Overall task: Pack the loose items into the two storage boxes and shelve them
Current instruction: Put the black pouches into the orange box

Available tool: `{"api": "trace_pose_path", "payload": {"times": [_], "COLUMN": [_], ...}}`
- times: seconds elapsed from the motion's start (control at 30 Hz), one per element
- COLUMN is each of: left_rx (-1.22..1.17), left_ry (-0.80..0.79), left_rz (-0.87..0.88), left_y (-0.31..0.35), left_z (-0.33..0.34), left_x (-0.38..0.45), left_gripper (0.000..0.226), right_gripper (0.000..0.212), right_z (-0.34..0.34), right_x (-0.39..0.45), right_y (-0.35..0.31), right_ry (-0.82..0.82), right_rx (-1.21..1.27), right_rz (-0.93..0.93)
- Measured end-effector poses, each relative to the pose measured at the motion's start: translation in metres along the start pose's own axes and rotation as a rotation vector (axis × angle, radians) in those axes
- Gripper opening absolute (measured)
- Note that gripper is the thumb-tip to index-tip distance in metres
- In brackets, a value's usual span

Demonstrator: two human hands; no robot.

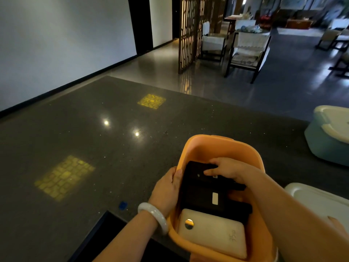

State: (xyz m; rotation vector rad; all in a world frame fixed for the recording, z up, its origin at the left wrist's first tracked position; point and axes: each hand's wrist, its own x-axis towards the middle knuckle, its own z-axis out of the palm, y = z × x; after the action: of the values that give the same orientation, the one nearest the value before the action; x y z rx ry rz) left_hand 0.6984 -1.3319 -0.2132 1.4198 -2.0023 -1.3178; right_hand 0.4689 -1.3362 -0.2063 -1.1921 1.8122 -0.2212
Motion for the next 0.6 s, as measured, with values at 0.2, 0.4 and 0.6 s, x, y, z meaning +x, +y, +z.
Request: {"api": "trace_pose_path", "payload": {"times": [0.2, 0.4, 0.6], "left_rx": [-0.026, -0.041, -0.076], "left_ry": [-0.003, 0.006, 0.006], "left_rz": [-0.021, -0.002, 0.029], "left_y": [0.0, -0.002, -0.008], "left_z": [0.0, 0.001, -0.011], "left_x": [0.001, 0.001, -0.003], "left_gripper": [0.014, 0.033, 0.042], "right_gripper": [0.04, 0.031, 0.025], "right_z": [0.002, 0.003, 0.001], "right_x": [-0.005, -0.009, -0.016], "right_y": [-0.002, -0.005, -0.022], "right_ry": [0.006, 0.02, 0.399], "right_rx": [0.003, -0.015, -0.109], "right_rz": [-0.02, -0.032, -0.152]}}
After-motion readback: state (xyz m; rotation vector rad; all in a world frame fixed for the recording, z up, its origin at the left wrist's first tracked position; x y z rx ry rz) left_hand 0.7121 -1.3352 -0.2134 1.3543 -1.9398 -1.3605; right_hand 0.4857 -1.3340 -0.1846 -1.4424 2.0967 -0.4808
